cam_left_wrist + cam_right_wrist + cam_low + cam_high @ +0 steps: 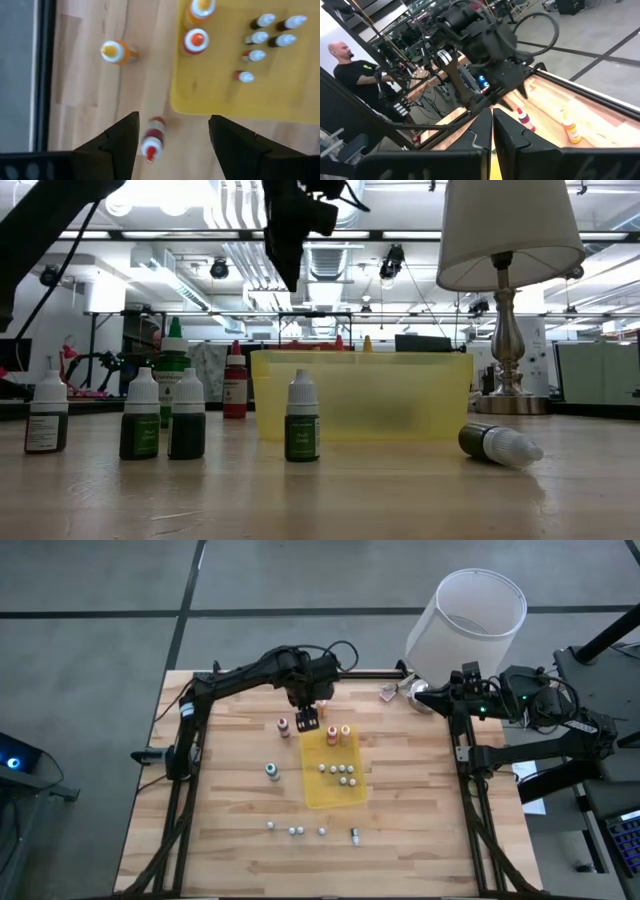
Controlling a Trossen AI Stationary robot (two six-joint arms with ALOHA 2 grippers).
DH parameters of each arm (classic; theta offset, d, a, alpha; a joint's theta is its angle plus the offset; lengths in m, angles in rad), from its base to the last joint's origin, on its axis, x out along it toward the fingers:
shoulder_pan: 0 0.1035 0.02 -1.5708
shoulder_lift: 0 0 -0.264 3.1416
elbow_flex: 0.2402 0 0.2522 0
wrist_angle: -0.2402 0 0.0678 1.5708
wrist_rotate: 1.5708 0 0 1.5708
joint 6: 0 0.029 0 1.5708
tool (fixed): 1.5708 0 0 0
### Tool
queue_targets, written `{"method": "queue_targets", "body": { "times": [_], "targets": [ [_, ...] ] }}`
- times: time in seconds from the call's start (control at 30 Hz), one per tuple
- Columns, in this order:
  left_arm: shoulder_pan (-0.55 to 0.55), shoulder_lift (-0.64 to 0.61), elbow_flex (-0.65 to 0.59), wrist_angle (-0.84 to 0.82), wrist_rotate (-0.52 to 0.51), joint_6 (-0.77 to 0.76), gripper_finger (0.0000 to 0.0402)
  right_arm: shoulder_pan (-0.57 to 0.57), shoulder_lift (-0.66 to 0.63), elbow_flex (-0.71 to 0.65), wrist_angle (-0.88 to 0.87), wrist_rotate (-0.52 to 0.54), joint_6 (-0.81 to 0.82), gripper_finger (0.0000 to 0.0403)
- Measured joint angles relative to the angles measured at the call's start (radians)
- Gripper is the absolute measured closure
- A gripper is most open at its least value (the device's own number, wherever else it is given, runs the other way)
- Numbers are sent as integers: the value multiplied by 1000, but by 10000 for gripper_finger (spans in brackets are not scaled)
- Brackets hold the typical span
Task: Pick & Place food coloring
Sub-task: Put the large yellow food coloring bottle into the bin
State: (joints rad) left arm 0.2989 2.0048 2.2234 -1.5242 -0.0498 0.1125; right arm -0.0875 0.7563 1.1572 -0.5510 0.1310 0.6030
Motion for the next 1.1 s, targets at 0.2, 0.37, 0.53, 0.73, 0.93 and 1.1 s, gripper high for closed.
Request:
{"method": "queue_targets", "body": {
  "times": [0.2,0.37,0.53,0.73,0.93,1.1],
  "targets": [
    [49,0,-63,104,3,119,190,0,0,0,0,2,61,394],
    [64,0,-124,144,-69,177,190,0,0,0,0,5,102,394],
    [65,2,-204,235,-189,229,190,0,9,0,1,40,97,394],
    [74,2,-267,280,-42,187,190,0,18,0,0,54,90,394],
    [101,2,-285,357,87,123,190,0,26,0,-5,54,52,394],
    [140,2,-276,404,105,90,190,0,26,0,-27,53,47,394]
  ]
}}
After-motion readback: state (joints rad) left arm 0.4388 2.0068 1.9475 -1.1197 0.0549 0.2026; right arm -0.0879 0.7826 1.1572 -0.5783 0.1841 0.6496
